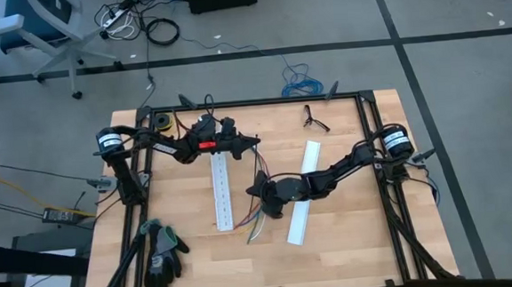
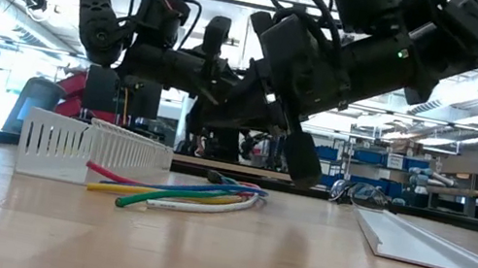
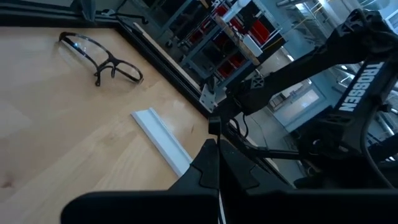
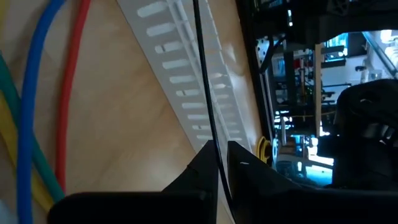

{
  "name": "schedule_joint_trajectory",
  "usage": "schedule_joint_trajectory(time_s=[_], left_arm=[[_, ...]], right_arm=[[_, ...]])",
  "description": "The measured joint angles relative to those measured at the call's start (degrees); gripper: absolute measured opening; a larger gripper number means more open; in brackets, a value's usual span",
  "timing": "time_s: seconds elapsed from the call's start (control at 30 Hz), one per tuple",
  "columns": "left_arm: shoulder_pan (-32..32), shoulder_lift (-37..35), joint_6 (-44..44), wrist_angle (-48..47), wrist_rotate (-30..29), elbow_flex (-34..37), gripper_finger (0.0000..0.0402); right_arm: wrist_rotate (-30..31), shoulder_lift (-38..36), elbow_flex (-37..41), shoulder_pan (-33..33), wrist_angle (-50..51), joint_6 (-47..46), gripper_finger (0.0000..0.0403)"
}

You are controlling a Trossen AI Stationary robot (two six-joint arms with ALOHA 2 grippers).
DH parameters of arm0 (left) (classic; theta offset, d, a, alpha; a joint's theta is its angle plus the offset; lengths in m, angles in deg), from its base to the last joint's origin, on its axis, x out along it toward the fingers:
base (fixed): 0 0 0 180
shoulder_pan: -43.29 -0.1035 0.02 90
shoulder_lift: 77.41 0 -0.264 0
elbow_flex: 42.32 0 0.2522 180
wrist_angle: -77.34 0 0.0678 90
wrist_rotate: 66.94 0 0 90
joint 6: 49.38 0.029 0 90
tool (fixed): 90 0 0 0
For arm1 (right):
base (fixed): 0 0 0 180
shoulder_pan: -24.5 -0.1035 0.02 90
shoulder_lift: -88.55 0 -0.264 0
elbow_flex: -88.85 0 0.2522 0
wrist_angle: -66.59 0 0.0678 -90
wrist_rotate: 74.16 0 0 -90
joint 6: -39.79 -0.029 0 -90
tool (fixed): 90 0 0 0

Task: Ziptie cables
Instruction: Wrap the zip tie into the cable wires

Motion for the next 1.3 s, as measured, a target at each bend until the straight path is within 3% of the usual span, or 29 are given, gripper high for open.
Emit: schedule_joint_trajectory(time_s=[0.6,0.77,1.3], left_arm=[[-0.32,0.00,1.81,-0.10,0.27,0.00,0.0001],[-0.32,0.00,2.40,-0.16,0.71,0.00,0.0001],[-0.44,0.00,2.44,-0.23,0.74,0.00,0.0001]], right_arm=[[1.74,0.00,0.00,-5.06,-0.07,-1.61,0.0022],[4.80,0.00,0.00,-6.32,-0.07,-1.70,0.0022],[5.70,0.00,0.00,-7.13,-0.08,-5.83,0.0021]])
